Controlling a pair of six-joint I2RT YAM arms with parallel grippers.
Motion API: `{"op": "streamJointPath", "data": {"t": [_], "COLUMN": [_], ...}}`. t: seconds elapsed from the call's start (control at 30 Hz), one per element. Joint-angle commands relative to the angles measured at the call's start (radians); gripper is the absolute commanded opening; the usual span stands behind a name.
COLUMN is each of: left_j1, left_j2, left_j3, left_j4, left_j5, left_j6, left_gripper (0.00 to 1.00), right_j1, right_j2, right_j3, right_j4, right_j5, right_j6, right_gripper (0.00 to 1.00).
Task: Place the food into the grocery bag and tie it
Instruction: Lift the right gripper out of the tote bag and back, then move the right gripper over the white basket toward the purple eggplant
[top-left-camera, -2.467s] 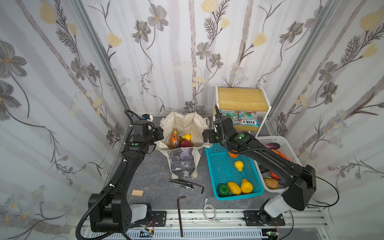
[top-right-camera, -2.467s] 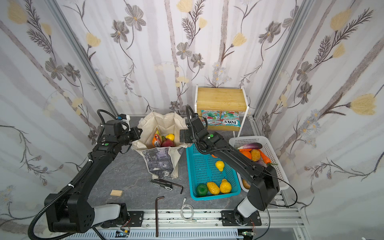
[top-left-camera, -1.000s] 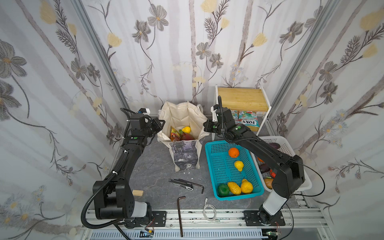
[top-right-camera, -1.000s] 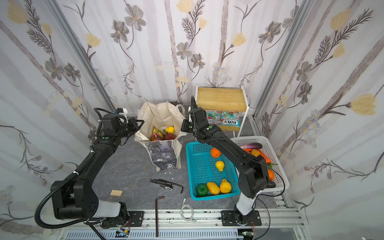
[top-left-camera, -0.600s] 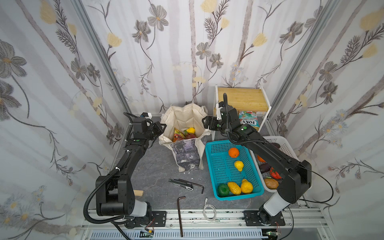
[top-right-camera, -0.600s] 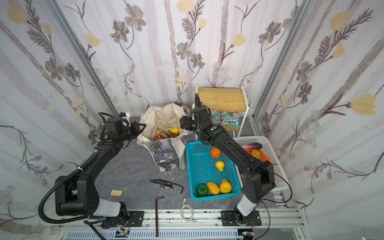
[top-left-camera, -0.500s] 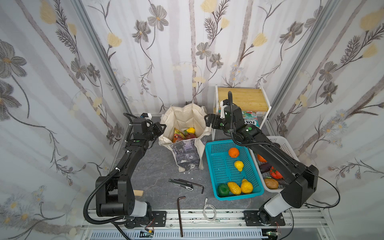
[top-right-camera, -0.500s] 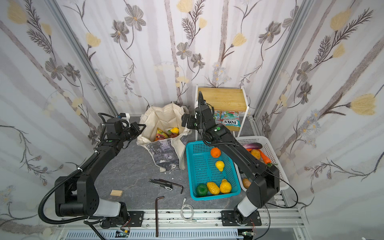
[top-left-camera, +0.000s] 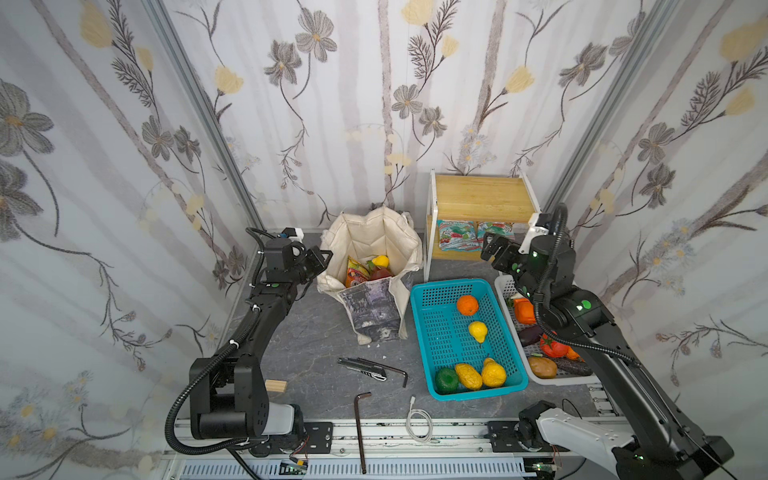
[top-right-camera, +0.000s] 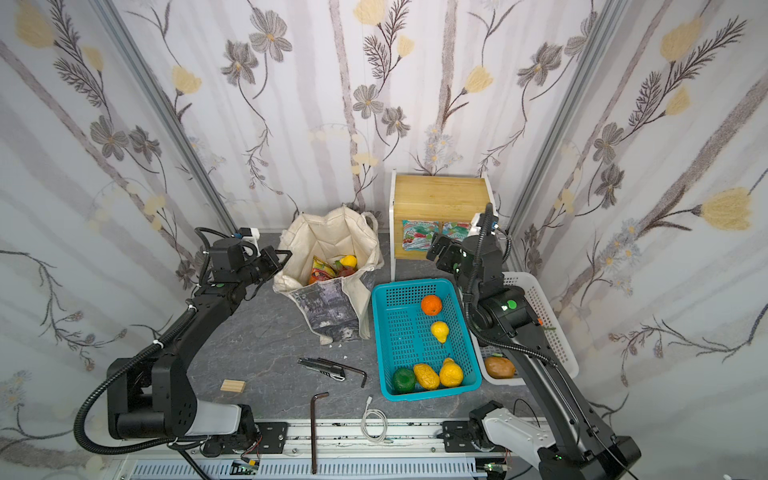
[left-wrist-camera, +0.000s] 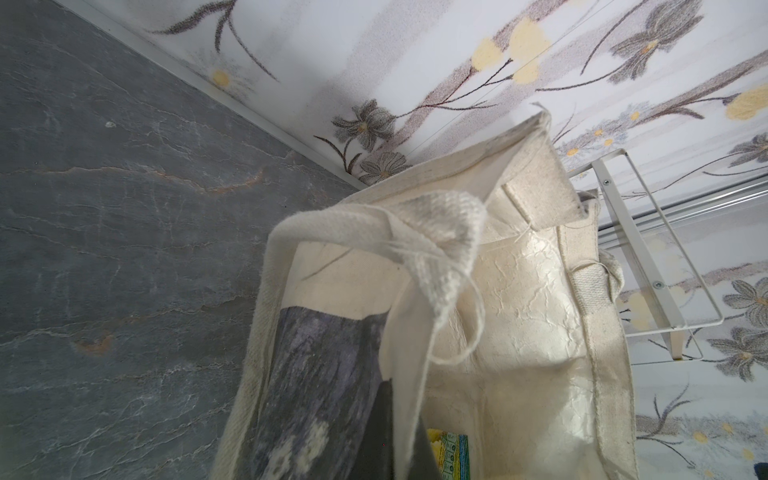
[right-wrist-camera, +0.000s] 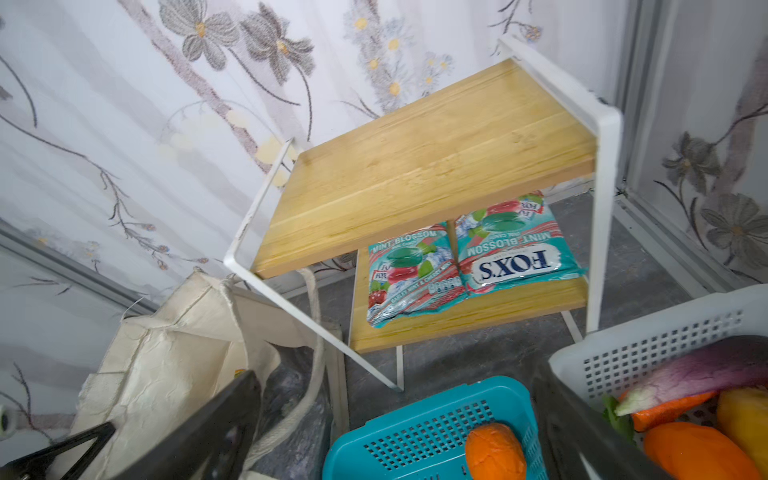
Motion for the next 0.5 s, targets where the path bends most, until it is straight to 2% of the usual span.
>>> {"op": "streamJointPath", "data": {"t": [0.0, 0.1, 0.3, 0.47], "left_j1": [0.0, 0.0, 0.0, 0.0], "left_j2": [-0.019, -0.025, -0.019, -0.025], "left_j3": [-0.007, -0.011, -0.011, -0.013], "left_j4": [0.036, 0.036, 0.036, 0.036], "left_j5": [0.001, -0.018, -0.009, -0.013], "left_j6": [0.003, 0.005, 0.001, -0.002], "left_gripper": [0.0, 0.0, 0.0, 0.0], "right_j1": [-0.093, -0.212, -0.453, -0.606], "right_j2": [-0.097, -0.144, -0.076, -0.043], "right_j3": [-0.145, -0.227, -0.285, -0.379], "right_j4": [0.123, 0.136, 0.106, 0.212], "right_j5": [-0.111, -0.154, -0.305, -0.44], "right_j6": [0.031, 0.075, 0.173, 0.266], "right_gripper": [1.0, 1.0, 1.0, 1.0]}}
